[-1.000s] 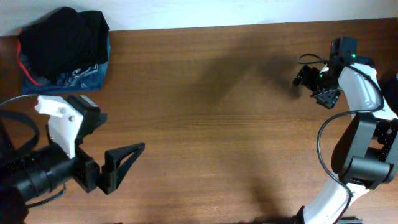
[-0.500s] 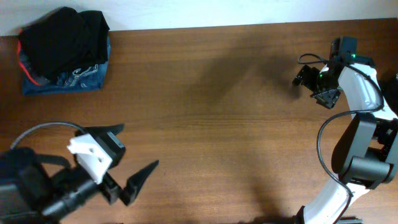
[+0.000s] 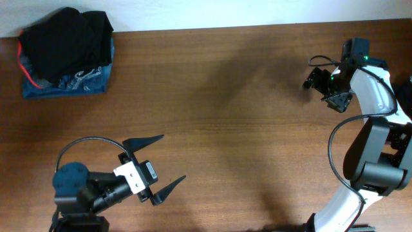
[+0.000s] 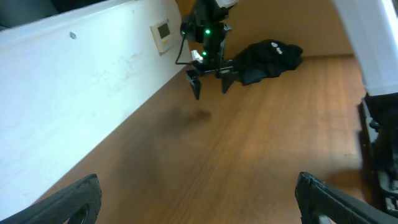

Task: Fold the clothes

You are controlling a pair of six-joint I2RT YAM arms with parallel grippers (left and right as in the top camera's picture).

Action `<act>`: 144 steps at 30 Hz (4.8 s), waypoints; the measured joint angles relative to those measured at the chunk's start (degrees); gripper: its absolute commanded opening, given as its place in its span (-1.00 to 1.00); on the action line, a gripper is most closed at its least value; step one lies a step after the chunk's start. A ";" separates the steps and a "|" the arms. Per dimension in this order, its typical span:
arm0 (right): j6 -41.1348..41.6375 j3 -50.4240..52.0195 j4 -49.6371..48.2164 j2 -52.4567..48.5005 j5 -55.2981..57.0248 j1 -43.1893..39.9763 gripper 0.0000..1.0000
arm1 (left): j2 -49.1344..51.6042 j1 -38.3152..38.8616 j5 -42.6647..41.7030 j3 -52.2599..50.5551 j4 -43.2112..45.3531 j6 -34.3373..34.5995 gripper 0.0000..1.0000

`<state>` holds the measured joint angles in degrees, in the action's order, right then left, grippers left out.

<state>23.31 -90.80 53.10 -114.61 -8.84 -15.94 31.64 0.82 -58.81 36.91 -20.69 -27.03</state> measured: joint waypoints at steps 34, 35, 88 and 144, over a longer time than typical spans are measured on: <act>0.02 0.02 0.02 0.00 0.00 0.00 0.97 | -24.90 3.48 55.15 -31.23 16.70 42.95 0.98; 0.00 0.02 0.00 0.00 0.00 0.00 0.97 | -25.57 3.10 55.34 -31.95 17.22 43.12 0.98; 0.02 0.02 0.00 0.00 0.00 0.00 0.97 | -30.86 -2.43 56.52 -35.95 16.15 40.46 0.98; 0.00 75.80 -27.43 113.35 18.69 27.12 0.97 | -31.01 -2.43 56.92 -35.95 16.15 40.11 0.98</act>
<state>23.31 -15.00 25.67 -1.26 9.85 11.18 0.62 -1.61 -1.89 0.95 -4.54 13.08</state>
